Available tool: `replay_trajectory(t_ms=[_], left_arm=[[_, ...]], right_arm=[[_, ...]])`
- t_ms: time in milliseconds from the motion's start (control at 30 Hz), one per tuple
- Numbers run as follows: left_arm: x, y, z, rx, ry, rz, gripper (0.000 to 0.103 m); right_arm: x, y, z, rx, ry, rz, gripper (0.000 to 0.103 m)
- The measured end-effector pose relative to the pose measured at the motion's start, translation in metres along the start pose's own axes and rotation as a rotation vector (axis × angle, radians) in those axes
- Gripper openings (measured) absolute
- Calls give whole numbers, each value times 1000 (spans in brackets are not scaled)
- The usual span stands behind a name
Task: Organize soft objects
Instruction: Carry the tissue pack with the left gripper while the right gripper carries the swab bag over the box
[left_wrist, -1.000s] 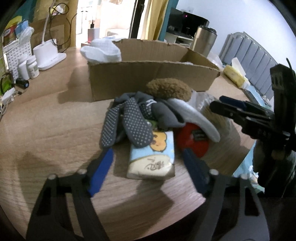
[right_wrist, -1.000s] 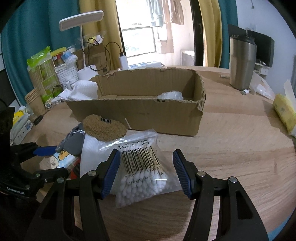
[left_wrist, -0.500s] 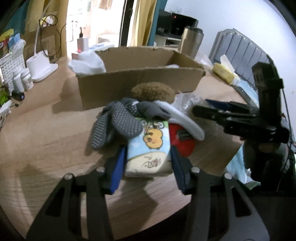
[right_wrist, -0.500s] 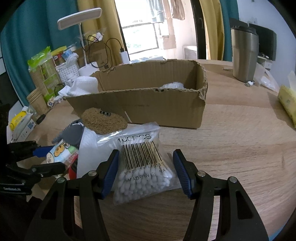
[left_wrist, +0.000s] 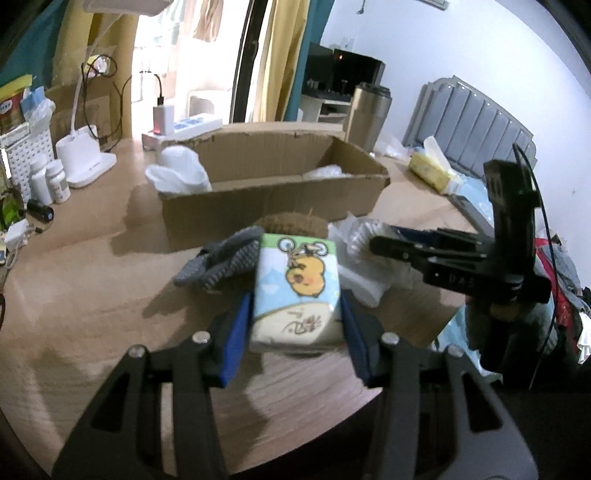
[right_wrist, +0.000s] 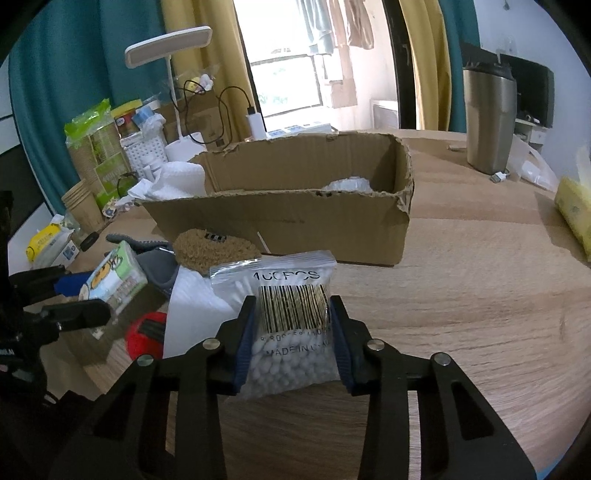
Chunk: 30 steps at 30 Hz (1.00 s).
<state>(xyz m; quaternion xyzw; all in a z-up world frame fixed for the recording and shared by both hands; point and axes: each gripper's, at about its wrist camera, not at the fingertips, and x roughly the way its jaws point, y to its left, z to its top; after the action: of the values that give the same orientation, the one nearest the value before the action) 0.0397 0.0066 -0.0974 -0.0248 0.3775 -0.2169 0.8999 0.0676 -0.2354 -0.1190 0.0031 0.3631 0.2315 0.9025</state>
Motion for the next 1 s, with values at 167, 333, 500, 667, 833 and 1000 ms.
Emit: replay_trajectory(t_ms=[167, 333, 500, 667, 833, 1000], left_arm=[[-7, 1, 5, -2, -29, 0, 49], [-16, 0, 12, -3, -63, -9, 49], [-27, -1, 20, 5, -95, -13, 49], [-34, 5, 24, -16, -114, -9, 49], [-42, 15, 27, -49, -133, -23, 49], [-48, 25, 29, -74, -150, -3, 49]], right_arm=[[-8, 1, 4, -2, -28, 3, 40], [-17, 2, 8, -15, -54, 6, 40], [-26, 5, 14, -28, -83, 7, 40], [-37, 8, 20, -33, -115, 16, 40], [-43, 12, 23, -48, -133, 21, 40], [-47, 14, 24, -49, -142, 33, 40]])
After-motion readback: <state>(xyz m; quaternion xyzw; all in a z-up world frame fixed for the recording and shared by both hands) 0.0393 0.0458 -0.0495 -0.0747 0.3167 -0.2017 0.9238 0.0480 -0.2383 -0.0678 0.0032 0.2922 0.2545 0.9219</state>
